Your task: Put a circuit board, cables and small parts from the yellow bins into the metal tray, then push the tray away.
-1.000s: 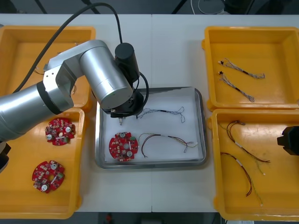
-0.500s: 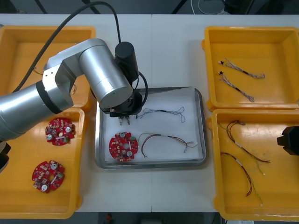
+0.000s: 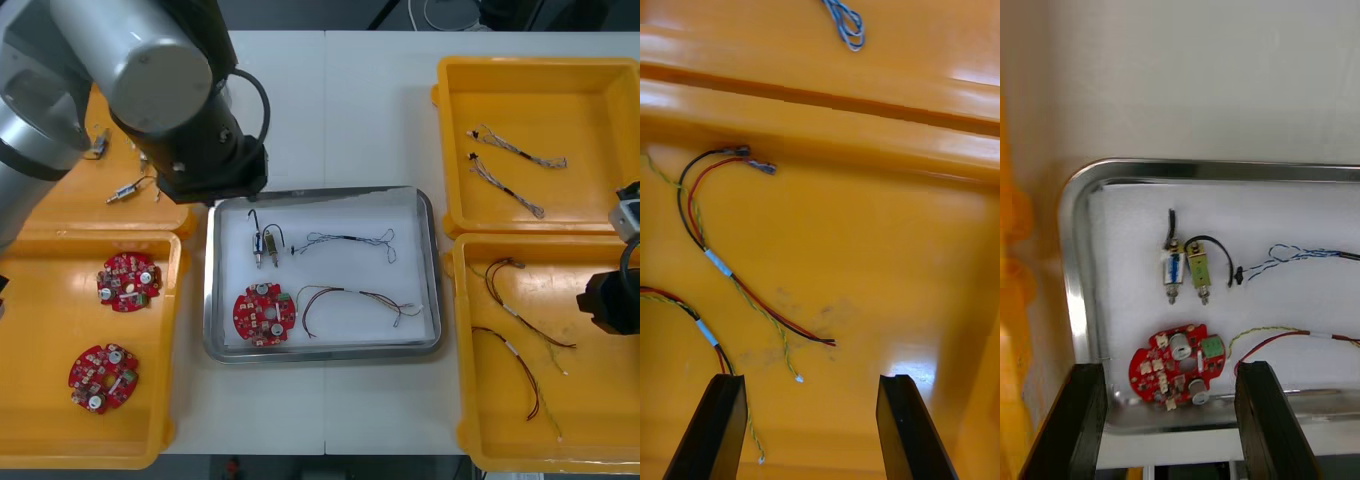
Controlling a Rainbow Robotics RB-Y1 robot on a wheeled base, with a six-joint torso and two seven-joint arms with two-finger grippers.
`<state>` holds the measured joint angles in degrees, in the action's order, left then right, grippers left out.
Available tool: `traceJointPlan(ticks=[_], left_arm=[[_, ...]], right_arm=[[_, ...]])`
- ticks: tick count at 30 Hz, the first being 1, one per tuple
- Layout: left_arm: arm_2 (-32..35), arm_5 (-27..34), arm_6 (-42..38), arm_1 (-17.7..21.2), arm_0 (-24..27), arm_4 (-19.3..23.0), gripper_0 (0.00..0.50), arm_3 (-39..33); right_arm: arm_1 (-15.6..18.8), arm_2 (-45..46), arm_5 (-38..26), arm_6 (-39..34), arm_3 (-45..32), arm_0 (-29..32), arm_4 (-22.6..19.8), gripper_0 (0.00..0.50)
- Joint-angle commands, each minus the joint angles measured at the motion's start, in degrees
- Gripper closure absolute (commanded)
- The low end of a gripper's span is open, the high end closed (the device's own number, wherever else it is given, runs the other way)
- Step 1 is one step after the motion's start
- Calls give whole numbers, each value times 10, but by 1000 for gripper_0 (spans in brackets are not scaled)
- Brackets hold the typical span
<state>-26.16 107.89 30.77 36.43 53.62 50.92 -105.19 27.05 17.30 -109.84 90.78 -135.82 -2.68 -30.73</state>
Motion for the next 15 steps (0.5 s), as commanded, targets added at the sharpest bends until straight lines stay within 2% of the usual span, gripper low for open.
traceJointPlan(ticks=[1,6,15], left_arm=[[88,21,52,45,-19,31,0,-39],[170,21,134,95,-64,59,0,-63],[273,21,247,168,-164,103,0,-93]], right_arm=[[47,-42,-2,-21,-18,-29,-37,0],[70,-91,-2,-23,-19,-74,-75,0],[71,-236,-2,-17,-15,-188,-69,0]])
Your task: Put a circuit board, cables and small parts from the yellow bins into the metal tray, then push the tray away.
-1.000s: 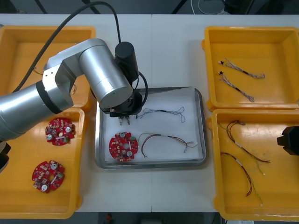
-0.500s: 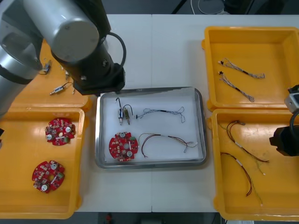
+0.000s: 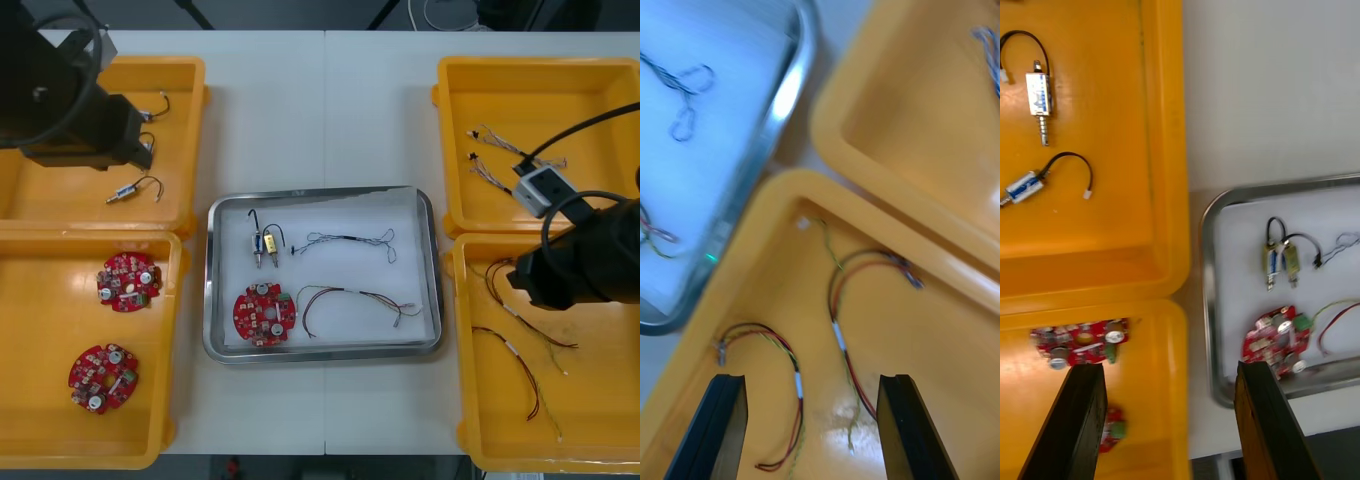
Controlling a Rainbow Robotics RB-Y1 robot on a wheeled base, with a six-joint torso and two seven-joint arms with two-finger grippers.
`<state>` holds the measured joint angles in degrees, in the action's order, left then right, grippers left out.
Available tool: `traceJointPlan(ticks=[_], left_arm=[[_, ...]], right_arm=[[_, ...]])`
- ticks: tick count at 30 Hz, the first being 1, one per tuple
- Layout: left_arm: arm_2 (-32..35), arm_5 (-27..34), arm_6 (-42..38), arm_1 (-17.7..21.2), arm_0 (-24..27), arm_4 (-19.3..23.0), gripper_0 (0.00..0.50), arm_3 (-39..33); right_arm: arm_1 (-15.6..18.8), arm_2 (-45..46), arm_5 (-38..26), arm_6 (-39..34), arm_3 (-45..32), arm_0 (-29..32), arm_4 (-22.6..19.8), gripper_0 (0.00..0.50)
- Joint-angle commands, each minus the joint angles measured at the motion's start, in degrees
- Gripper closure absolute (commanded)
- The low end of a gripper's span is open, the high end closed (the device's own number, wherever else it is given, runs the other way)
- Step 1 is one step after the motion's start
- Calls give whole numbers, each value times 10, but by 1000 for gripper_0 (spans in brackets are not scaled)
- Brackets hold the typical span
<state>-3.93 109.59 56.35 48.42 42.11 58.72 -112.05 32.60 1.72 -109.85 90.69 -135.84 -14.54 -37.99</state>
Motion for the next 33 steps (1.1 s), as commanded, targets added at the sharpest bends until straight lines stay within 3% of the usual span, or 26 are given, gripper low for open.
traceJointPlan(ticks=[1,11,19,28,33], left_arm=[[66,4,2,55,-64,30,0,-28],[141,4,86,92,-169,29,0,-45],[212,4,105,111,-244,32,0,-76],[267,4,158,113,-326,26,0,-84],[269,4,161,113,-354,5,0,-94]], right_arm=[[16,-107,-2,-14,-11,-86,7,0],[-8,-266,-2,18,18,-171,6,0],[-62,-357,-1,142,71,-223,28,0],[-68,-451,86,239,95,-229,69,0],[-68,-501,114,247,110,-228,91,0]])
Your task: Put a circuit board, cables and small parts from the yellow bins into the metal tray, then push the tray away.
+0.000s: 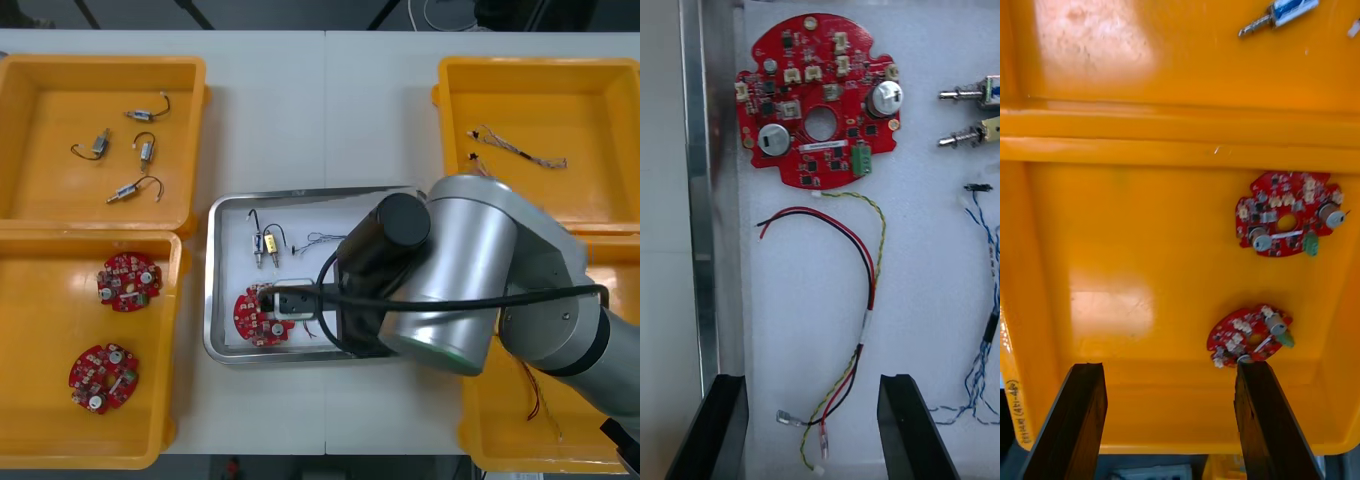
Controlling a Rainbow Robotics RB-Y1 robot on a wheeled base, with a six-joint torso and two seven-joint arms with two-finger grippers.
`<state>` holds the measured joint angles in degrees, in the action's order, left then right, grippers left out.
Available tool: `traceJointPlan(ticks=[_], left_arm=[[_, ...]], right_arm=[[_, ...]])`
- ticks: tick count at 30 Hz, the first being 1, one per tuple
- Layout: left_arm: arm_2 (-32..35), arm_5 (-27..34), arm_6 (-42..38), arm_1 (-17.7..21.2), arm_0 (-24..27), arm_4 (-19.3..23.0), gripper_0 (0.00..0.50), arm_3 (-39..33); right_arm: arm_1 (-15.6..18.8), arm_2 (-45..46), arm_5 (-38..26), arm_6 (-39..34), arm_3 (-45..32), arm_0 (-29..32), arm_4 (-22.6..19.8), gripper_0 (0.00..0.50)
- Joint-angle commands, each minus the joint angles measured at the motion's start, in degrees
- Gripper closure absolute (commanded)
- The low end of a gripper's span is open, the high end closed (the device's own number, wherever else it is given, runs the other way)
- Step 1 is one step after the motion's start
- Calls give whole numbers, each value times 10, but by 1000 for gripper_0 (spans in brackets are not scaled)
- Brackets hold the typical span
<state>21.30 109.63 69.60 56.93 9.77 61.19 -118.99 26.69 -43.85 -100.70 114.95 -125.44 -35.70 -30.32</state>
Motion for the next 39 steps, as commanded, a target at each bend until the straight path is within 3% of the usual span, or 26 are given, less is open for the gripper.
traceJointPlan(ticks=[1,18,25,32,33,35,36,37,39], left_arm=[[15,4,29,27,-36,-20,0,-25],[13,-28,33,-16,-54,-26,0,-25],[-1,-55,37,-30,-54,-39,0,-25],[-10,-59,38,-30,-54,-47,0,-25],[-10,-59,38,-30,-54,-47,0,-25],[-10,-59,38,-30,-54,-47,0,-25],[-10,-59,38,-30,-54,-47,0,-25],[-10,-59,38,-30,-54,-47,0,-25],[-10,-59,38,-30,-54,-47,0,-25]], right_arm=[[-9,-57,30,4,11,-17,18,0],[-56,-147,62,-4,103,2,77,0],[-61,-169,81,-5,121,9,117,0],[-62,-170,71,-7,121,11,120,0],[-62,-170,67,-8,121,9,120,151],[-63,-170,66,-10,121,9,120,283],[-63,-170,64,-10,121,9,120,382],[-63,-170,63,-11,121,9,121,428],[-63,-170,63,-13,121,9,125,455]])
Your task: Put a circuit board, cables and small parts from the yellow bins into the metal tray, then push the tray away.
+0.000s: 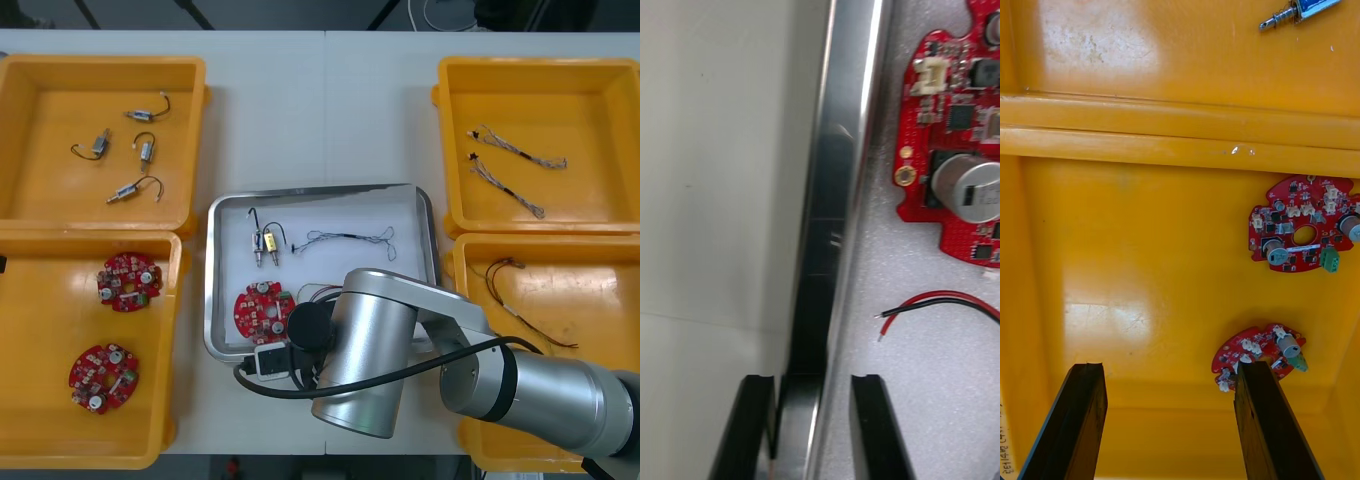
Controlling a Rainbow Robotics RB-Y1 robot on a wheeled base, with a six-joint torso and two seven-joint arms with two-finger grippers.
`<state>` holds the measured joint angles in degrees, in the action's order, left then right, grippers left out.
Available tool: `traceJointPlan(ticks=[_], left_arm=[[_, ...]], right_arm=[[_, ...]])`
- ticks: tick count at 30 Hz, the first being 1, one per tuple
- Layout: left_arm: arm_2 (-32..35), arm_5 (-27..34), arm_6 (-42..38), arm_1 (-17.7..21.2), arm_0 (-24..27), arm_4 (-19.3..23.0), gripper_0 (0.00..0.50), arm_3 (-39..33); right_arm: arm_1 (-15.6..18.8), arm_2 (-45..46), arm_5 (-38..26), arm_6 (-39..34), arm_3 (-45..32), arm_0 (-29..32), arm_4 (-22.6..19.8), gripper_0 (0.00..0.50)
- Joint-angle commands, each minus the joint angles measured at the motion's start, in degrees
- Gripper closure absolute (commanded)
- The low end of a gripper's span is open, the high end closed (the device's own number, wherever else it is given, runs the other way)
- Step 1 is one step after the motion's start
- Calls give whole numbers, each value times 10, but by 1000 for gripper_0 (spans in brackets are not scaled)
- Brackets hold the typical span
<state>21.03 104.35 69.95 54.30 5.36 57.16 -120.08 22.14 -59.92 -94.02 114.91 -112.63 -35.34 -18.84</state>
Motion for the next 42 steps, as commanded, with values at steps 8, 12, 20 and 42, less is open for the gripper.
traceJointPlan(ticks=[8,12,20,42], left_arm=[[-7,-6,34,-4,-10,-6,0,-14],[-7,-6,34,-4,-10,-6,0,-14],[-7,-6,34,-4,-10,-6,0,-14],[-7,-6,34,-4,-10,-6,0,-14]], right_arm=[[-16,-9,-5,-21,-7,5,22,500],[-13,-8,-5,-29,-7,0,37,500],[-3,16,-9,-47,-7,-9,46,500],[-18,25,-27,-83,41,-108,35,500]])
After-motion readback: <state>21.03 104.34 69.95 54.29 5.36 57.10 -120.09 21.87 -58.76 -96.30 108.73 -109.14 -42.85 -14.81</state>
